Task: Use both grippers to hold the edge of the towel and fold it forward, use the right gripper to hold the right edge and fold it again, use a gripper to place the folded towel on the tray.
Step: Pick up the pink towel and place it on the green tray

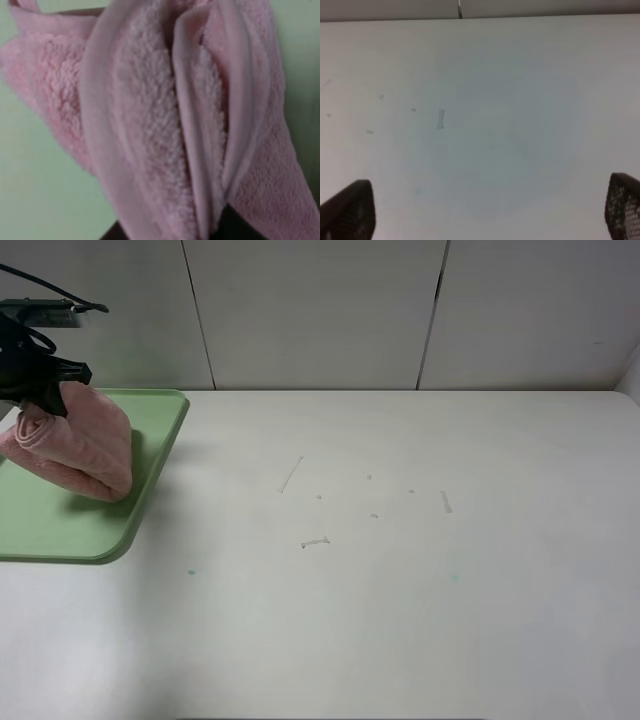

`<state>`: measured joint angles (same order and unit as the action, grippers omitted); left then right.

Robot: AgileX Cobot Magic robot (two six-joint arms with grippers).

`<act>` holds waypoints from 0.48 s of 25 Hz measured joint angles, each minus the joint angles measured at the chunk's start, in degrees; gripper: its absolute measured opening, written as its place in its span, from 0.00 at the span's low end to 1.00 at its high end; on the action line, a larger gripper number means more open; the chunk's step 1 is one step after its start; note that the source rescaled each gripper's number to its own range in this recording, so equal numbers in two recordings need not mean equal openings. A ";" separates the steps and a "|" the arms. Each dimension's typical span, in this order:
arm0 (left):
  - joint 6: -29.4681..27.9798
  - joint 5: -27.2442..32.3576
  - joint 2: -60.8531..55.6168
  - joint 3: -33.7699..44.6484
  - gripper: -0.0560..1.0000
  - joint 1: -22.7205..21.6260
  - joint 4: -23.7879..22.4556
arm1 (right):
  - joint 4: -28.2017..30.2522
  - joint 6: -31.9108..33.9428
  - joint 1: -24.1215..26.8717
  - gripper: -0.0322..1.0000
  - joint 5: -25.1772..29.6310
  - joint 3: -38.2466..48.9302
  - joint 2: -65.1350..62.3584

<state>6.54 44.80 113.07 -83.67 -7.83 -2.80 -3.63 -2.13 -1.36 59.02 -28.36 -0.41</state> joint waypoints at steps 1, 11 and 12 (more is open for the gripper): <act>0.00 0.00 0.00 0.00 0.17 0.00 -0.06 | 0.00 0.00 0.00 1.00 0.00 0.00 0.00; -3.72 2.93 0.00 0.00 0.96 -0.06 -2.59 | -0.02 0.00 0.00 1.00 0.00 0.00 0.00; -3.80 3.35 0.00 0.00 0.97 -0.06 -2.78 | -0.02 0.00 0.00 1.00 0.00 0.00 0.00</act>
<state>2.74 48.14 113.07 -83.67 -7.89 -5.58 -3.64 -2.13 -1.36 59.02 -28.36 -0.41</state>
